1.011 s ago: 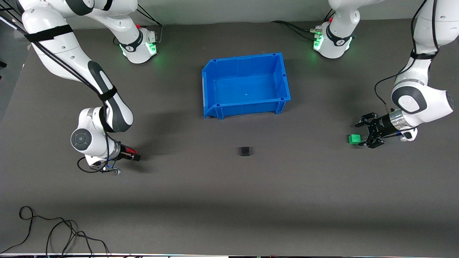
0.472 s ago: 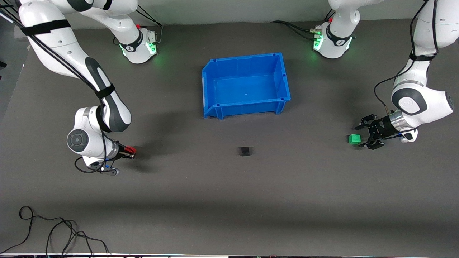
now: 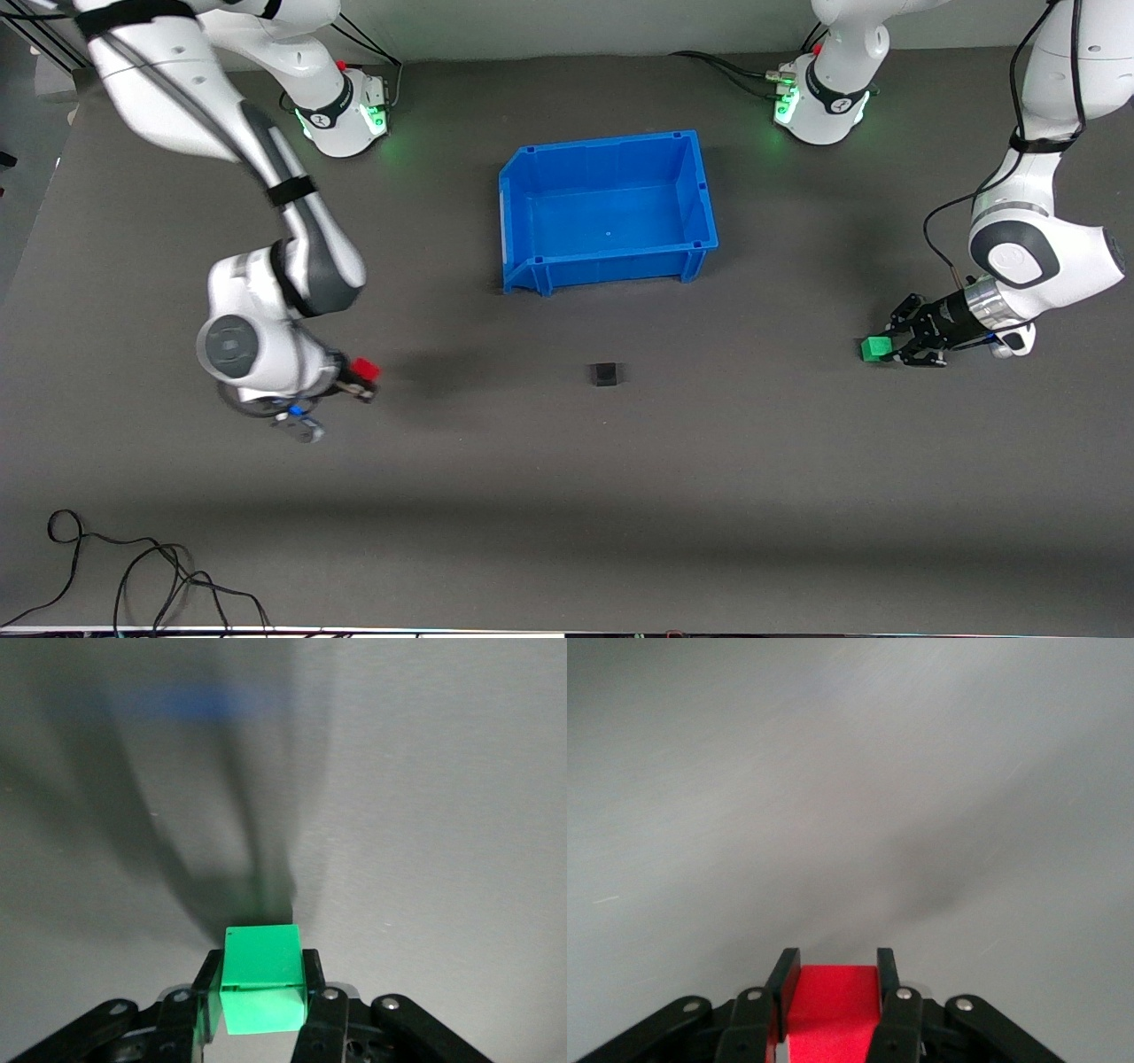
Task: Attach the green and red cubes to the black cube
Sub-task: 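Carry the red cube and green cube toward the black cube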
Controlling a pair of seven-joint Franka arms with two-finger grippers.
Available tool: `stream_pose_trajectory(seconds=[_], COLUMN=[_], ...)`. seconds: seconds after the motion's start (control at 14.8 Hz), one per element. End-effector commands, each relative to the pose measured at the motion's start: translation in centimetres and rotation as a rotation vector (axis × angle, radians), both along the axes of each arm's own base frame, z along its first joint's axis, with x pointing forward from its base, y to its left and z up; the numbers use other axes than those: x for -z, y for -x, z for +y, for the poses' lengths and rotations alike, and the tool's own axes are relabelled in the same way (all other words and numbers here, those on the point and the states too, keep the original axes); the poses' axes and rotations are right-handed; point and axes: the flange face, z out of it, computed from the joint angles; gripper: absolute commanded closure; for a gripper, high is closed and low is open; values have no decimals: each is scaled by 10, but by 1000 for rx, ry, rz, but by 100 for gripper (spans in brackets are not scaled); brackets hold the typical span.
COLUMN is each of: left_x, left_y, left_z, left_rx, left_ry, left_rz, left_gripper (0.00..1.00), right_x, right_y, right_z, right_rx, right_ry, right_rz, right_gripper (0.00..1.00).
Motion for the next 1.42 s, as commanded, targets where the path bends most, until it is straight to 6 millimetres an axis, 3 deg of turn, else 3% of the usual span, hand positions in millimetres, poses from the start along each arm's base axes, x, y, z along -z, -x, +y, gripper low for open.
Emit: stream_pose_trajectory(seconds=[0.0,0.2,0.4,0.61,0.74,0.81,0.94,1.08,1.35], left_x=[-19,-47,-76,-98,-105,-106,-99,-81,-45], left_y=[-23,-47,-75,-102,-112,-113,-111,-104,-83], left_z=[-7,-30,-57,-123,-165,-185,-233,-279,-349], left_rx=[-39,-53,-30,-35,-27,-22,-25,-43,-2], left_ry=[16,47,79,79,87,86,57,27,-9], left_rz=[-17,-19,4,22,34,39,27,28,37], left_gripper=[67,67,67,68,68,69,71,71,75], right_x=[10,34,60,80,88,93,106,118,115], right_y=[-3,-8,-12,-15,7,12,9,8,8], right_z=[76,141,177,191,230,248,258,259,263], right_rx=[219,410,571,676,670,692,733,744,772], right_ry=[23,5,-110,-161,-137,-135,-106,-112,-118], right_rz=[-1,9,113,181,174,151,99,77,74], right_gripper=[87,87,87,87,87,87,86,86,87])
